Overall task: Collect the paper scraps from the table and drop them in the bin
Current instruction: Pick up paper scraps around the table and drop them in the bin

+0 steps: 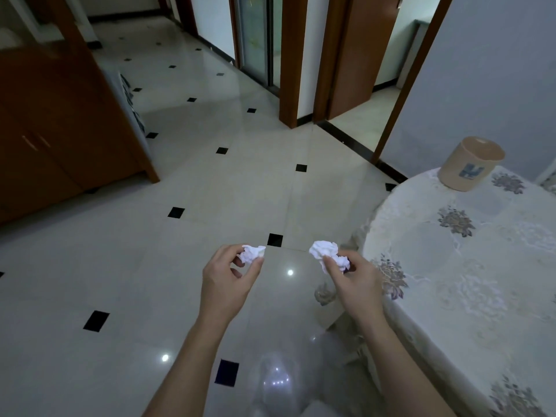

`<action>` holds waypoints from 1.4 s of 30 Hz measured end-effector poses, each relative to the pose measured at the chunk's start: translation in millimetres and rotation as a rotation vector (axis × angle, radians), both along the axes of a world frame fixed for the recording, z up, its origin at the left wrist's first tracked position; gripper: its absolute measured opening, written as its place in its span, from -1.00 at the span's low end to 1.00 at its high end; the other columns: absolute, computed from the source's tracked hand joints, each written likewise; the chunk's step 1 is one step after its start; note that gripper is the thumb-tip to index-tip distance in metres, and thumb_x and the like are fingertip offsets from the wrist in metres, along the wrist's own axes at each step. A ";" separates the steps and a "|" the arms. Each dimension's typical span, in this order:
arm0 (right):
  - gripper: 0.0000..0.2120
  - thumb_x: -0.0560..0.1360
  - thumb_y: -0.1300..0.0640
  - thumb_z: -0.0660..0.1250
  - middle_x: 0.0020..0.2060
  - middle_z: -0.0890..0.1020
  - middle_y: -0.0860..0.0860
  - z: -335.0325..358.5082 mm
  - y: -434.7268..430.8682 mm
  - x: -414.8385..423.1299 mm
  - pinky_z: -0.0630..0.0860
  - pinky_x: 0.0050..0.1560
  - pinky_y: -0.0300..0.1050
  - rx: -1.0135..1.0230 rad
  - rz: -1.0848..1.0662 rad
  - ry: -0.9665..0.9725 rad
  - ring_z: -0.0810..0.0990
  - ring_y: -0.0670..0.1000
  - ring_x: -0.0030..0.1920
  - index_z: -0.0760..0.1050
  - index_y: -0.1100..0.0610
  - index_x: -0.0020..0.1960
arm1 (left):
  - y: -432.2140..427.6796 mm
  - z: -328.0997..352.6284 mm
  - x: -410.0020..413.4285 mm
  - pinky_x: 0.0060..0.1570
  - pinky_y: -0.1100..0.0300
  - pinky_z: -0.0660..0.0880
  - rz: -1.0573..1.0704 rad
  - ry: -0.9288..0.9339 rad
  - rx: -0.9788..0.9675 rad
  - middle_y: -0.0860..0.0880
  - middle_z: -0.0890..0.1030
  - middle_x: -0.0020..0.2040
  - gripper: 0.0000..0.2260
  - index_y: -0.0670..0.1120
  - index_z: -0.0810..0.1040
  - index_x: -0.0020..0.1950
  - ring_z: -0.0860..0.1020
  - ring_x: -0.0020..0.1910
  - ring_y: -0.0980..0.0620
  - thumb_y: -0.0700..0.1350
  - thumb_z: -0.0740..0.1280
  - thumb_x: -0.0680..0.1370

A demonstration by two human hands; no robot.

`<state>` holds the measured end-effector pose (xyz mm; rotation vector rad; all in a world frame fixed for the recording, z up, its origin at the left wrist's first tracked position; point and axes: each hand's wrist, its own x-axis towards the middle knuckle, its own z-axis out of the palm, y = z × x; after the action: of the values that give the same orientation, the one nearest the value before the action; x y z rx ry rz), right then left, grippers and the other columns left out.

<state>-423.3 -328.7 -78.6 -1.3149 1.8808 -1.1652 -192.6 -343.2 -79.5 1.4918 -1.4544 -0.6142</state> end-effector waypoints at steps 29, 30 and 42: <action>-0.86 0.46 0.00 0.42 -0.39 0.58 -0.04 -15.5 -405.5 -85.2 0.46 -0.30 -0.06 -0.015 -0.237 0.045 0.53 -0.07 -0.33 0.54 0.00 -0.24 | -447.6 -11.6 -104.8 -0.35 0.27 0.46 -0.301 -0.074 0.002 0.15 0.59 -0.10 -0.89 0.05 0.62 -0.04 0.52 -0.14 0.09 -0.09 0.48 0.47; -0.86 0.46 0.00 0.43 -0.40 0.58 -0.06 -15.5 -415.2 -91.7 0.45 -0.31 -0.09 -0.018 -0.250 0.050 0.53 -0.08 -0.33 0.54 -0.01 -0.23 | -460.5 -12.2 -110.9 -0.35 0.27 0.46 -0.312 -0.078 0.003 0.16 0.59 -0.10 -0.90 0.06 0.62 -0.04 0.52 -0.15 0.08 -0.08 0.48 0.47; -0.85 0.45 0.01 0.44 -0.43 0.55 -0.03 -26.6 -548.2 -169.5 0.34 -0.37 -0.35 0.011 -0.412 0.144 0.52 -0.07 -0.31 0.54 0.02 -0.23 | -636.0 -21.4 -205.0 -0.35 0.39 0.42 -0.471 -0.051 0.037 0.16 0.58 -0.12 -0.87 0.09 0.60 -0.06 0.53 -0.15 0.12 -0.09 0.49 0.47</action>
<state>-592.8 -876.9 -105.2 -1.0564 2.3370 -1.2807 -397.6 -979.2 -100.9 1.2000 -1.8610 -0.8921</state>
